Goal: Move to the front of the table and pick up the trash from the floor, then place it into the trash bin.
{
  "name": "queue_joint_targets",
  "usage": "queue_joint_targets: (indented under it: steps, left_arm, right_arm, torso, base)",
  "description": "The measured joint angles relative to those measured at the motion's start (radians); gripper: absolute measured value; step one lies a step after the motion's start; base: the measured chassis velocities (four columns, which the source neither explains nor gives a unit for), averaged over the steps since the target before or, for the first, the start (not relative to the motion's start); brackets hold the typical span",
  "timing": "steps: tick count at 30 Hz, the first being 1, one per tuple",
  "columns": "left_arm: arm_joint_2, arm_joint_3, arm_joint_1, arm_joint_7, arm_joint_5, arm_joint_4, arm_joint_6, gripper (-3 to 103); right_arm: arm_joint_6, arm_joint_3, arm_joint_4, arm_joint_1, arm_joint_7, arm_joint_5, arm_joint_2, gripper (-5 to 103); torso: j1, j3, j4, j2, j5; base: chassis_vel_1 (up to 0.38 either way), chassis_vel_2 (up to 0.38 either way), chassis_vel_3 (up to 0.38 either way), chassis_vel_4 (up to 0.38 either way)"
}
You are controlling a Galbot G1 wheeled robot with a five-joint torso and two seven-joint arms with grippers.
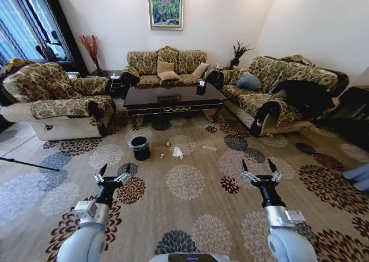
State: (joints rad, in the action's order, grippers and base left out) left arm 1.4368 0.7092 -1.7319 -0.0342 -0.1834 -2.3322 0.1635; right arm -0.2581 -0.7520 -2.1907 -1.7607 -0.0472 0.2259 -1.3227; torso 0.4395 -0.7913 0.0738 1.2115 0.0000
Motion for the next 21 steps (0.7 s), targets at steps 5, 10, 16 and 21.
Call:
queue_joint_targets:
  steps: [5, 10, 16, 21]
  left_arm:
    - [-0.008, 0.015, 0.011, 0.005, -0.017, 0.001, -0.002, 100]
    - [-0.014, 0.032, 0.006, 0.004, -0.037, -0.006, -0.016, 100]
    - [-0.010, 0.034, 0.002, 0.002, -0.040, 0.010, -0.059, 100]
    - [-0.009, 0.029, -0.005, 0.002, -0.077, 0.004, -0.058, 100]
  right_arm:
    - [0.001, 0.014, 0.001, -0.002, 0.000, -0.020, -0.007, 100]
    - [0.003, 0.009, 0.023, 0.000, 0.000, -0.022, 0.005, 100]
    - [0.010, 0.006, 0.066, 0.004, -0.020, -0.003, 0.007, 100]
    - [0.012, -0.014, 0.059, 0.002, -0.022, -0.019, 0.011, 100]
  torso:
    - [0.000, 0.000, 0.0001, 0.000, -0.0001]
    - [0.000, 0.000, 0.0000, 0.000, -0.0002]
    - [0.000, 0.000, 0.0000, 0.000, 0.0000]
    - [0.000, 0.000, 0.0000, 0.000, 0.0000]
  base:
    - [0.000, 0.000, 0.000, 0.000]
    - [0.000, 0.000, 0.000, 0.000]
    - [0.000, 0.000, 0.000, 0.000]
    - [0.000, 0.000, 0.000, 0.000]
